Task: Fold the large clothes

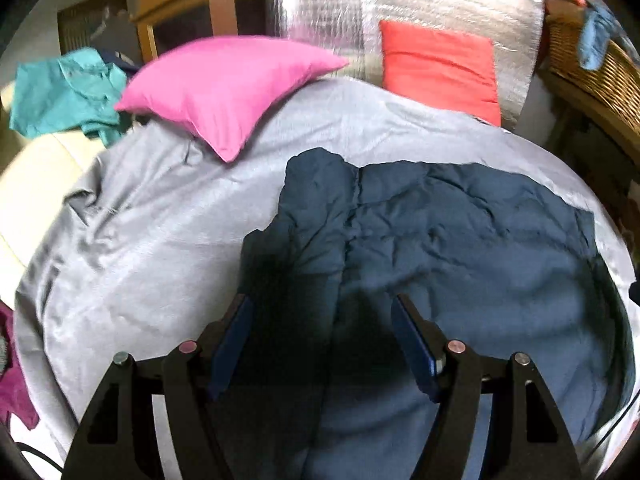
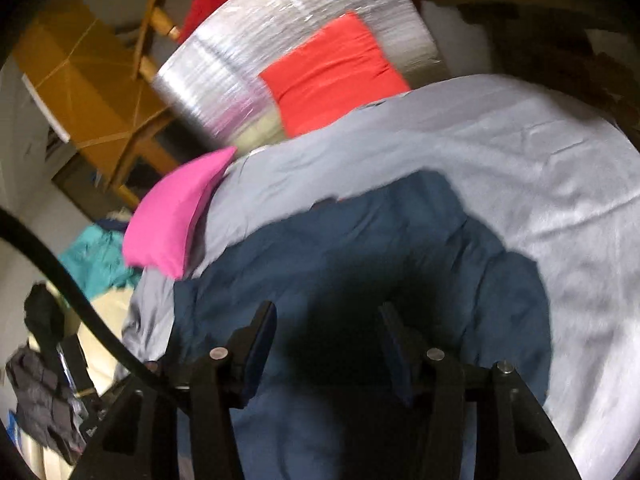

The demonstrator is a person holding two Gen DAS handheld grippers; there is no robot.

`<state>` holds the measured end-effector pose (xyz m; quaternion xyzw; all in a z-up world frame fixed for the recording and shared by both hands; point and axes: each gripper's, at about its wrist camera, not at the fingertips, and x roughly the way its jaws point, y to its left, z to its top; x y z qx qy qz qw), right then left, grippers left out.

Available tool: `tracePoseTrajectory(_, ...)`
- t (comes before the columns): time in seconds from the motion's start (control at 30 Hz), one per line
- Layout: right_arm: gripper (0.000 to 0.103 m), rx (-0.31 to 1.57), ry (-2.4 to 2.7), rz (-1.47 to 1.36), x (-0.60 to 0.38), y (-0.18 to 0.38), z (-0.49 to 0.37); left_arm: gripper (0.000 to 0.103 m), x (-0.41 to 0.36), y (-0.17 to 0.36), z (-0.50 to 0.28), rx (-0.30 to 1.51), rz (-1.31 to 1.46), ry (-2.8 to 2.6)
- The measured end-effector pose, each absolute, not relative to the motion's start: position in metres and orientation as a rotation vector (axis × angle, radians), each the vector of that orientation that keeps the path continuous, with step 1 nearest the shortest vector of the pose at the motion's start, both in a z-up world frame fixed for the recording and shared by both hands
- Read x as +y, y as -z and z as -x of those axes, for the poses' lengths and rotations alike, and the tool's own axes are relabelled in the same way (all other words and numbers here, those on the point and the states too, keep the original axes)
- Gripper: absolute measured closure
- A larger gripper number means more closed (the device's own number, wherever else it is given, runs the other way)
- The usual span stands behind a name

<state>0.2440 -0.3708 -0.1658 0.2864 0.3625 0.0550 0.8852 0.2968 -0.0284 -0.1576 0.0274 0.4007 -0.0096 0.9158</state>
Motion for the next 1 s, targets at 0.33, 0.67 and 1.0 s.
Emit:
tracePoseTrajectory(0.33,0.047,0.959,-0.068,-0.559,-0.333,0.216,-0.231,0.03,-0.055,0.189,-0.268,0.854,-0.188,0.006)
tracePoseTrajectory(0.67,0.036,0.982,-0.109,-0.589,-0.338,0.221,-0.238,0.021,-0.055,0.2,-0.281,0.838,-0.178,-0.006)
tracePoseTrajectory(1.0,0.035,0.963,-0.092,-0.587,-0.334,0.225,-0.241,0.017,-0.055,0.204,-0.287,0.822,-0.185,0.012)
